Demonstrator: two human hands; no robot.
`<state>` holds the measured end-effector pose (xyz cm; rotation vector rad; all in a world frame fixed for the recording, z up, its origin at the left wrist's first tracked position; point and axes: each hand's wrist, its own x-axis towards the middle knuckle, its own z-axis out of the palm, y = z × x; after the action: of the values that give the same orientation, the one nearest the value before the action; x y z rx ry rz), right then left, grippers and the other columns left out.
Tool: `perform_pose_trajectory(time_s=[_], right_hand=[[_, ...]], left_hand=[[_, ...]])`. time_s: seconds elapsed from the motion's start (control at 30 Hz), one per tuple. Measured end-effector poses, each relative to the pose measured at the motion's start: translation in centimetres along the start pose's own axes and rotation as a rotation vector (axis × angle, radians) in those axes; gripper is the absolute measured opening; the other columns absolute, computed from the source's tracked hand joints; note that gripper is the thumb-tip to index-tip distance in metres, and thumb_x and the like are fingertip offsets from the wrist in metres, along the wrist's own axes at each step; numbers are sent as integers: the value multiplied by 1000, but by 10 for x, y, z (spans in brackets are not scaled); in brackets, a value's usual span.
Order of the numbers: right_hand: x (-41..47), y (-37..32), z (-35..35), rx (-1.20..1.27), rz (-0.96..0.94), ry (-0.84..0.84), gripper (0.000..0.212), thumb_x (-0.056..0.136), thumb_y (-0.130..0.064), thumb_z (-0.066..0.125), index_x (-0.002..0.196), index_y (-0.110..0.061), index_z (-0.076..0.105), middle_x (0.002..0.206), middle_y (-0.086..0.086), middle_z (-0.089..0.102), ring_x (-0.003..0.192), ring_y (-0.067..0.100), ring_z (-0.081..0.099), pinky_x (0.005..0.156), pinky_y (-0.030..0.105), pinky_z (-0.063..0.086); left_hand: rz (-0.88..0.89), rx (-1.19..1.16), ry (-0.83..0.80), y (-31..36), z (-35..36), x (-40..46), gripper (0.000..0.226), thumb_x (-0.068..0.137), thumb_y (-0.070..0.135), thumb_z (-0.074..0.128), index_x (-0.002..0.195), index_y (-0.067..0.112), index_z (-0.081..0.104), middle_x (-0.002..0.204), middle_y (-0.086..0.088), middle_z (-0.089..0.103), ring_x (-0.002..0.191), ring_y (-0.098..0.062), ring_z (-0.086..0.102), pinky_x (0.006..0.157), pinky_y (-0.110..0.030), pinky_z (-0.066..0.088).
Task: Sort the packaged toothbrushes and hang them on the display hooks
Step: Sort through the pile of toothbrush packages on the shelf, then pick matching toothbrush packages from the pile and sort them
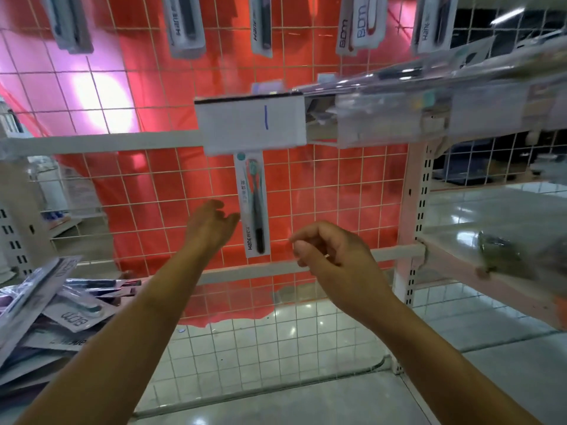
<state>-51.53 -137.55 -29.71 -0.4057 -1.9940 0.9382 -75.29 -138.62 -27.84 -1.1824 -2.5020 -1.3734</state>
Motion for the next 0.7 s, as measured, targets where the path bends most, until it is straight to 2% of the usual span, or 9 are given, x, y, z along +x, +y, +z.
perform_pose_trajectory(time_s=[0.1,0.17,0.27,0.33,0.37,0.43,0.5,0.6,0.7], right_hand=[[3,-19,-6,49,40,-17,13,93,-19,55,92,-32,61,80,-13,63,76,3,61,66,16,52],[5,-31,-7,49,105,-53,13,93,-21,56,92,-33,61,79,-14,63,73,0,59,62,13,48],[11,-48,-9,9,203,-89,13,94,-23,55,102,-30,63,89,-15,63,79,-2,57,64,9,44],[15,-66,-15,-33,240,-106,19,94,-24,54,110,-26,63,92,-16,61,81,-1,56,67,9,43],[16,-76,-19,-65,257,-124,21,94,-25,53,113,-25,62,95,-16,60,84,0,56,71,12,45],[15,-95,-30,-122,287,-173,24,95,-25,51,118,-24,58,101,-12,59,91,3,56,82,20,48],[12,-114,-44,-159,354,-221,27,96,-26,50,122,-24,54,108,-10,57,97,4,54,87,21,45],[11,-144,-69,-235,437,-298,36,97,-28,47,132,-22,46,125,-6,53,113,8,50,97,21,39],[17,-176,-92,-332,449,-373,41,98,-29,45,138,-21,39,133,-1,48,123,15,44,102,25,36]], left_hand=[[44,49,-8,10,-20,-23,42,94,27,58,129,5,54,125,-15,62,112,-31,59,95,-36,44],[57,90,-29,17,-33,-37,30,95,27,56,113,5,64,107,-16,68,98,-32,63,81,-34,47],[107,101,-56,39,-53,-62,40,87,45,48,83,9,65,77,-3,61,70,-23,54,60,-27,35],[5,-29,-53,58,-69,-74,35,68,52,47,64,19,57,67,-1,57,63,-18,50,60,-27,38],[-77,-48,-73,67,-77,-79,28,67,47,54,62,19,57,68,-7,60,66,-21,54,64,-32,42],[-185,38,-144,83,-93,-84,17,80,19,63,82,2,65,85,-23,66,81,-35,62,72,-41,47],[-193,147,-173,96,-109,-88,22,81,-3,62,103,-2,64,99,-23,67,90,-38,61,70,-37,43],[-101,294,-197,124,-136,-94,38,78,-9,62,112,8,64,106,-12,69,93,-31,62,70,-31,41],[-28,402,-216,147,-160,-94,36,84,-3,59,115,13,65,111,-8,69,98,-28,64,76,-33,47]])
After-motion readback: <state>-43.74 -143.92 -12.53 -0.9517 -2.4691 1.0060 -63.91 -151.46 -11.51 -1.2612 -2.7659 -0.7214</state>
